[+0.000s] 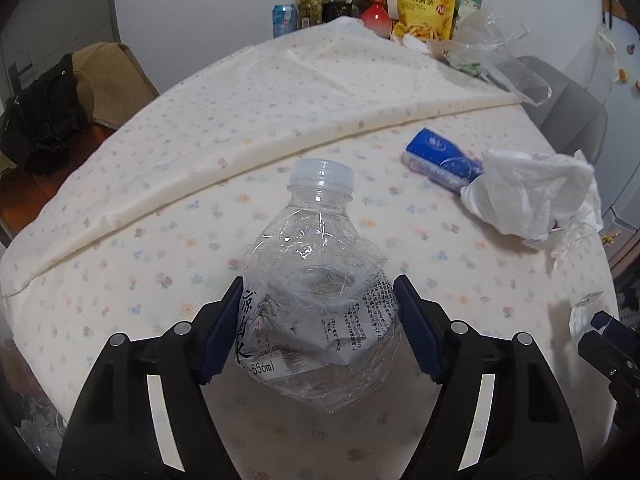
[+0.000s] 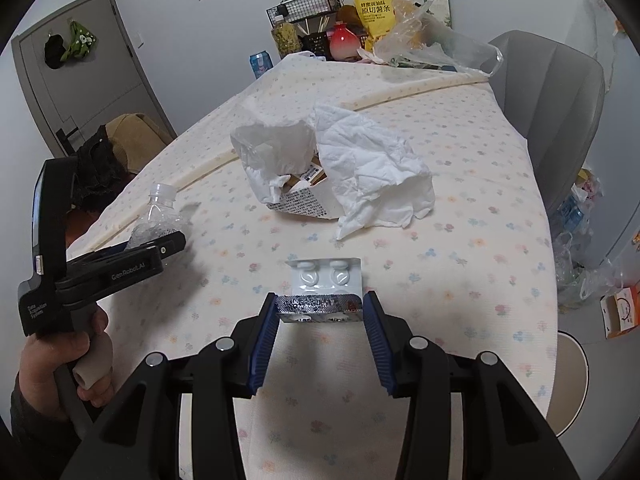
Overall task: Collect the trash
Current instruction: 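Carry the bottle and blister pack in both tools toward the trash bin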
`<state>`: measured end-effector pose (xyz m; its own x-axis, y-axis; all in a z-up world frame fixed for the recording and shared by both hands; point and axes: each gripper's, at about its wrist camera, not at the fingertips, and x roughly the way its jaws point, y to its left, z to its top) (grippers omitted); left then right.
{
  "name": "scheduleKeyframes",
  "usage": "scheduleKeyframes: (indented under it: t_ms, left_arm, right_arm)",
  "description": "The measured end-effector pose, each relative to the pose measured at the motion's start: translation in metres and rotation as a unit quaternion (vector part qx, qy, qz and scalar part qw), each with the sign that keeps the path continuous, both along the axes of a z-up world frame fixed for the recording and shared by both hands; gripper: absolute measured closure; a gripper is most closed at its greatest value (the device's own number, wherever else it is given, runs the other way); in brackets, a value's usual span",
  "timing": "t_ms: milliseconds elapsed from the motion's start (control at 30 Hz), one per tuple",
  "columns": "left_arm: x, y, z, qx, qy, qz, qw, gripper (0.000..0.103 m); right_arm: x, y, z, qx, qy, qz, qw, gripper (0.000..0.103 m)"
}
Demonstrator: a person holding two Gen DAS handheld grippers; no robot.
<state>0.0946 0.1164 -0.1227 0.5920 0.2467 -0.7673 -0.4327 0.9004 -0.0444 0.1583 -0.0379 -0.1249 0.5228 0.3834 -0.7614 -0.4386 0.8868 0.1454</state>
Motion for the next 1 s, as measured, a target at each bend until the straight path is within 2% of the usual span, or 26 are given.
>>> scheduleKeyframes:
  t_ms: [233,533,1000]
  left_arm:
    - [-0.006,-0.016,0.027,0.001,-0.042,-0.023,0.9988,0.030]
    - [-0.001,-0.057,0.059,-0.004,-0.080,-0.071,0.9943,0.029]
    - [0.028,-0.134,0.087,-0.030,-0.102,-0.152,0.9826,0.029]
  right_arm:
    - [-0.005,-0.021,0.019,0.015,-0.020,-0.018,1.000,0.060]
    - [-0.009,-0.076,0.039,0.032,-0.040,-0.075,0.996,0.060]
    - [-0.007,-0.164,0.043,0.046,-0.049,-0.169,0.983,0.060]
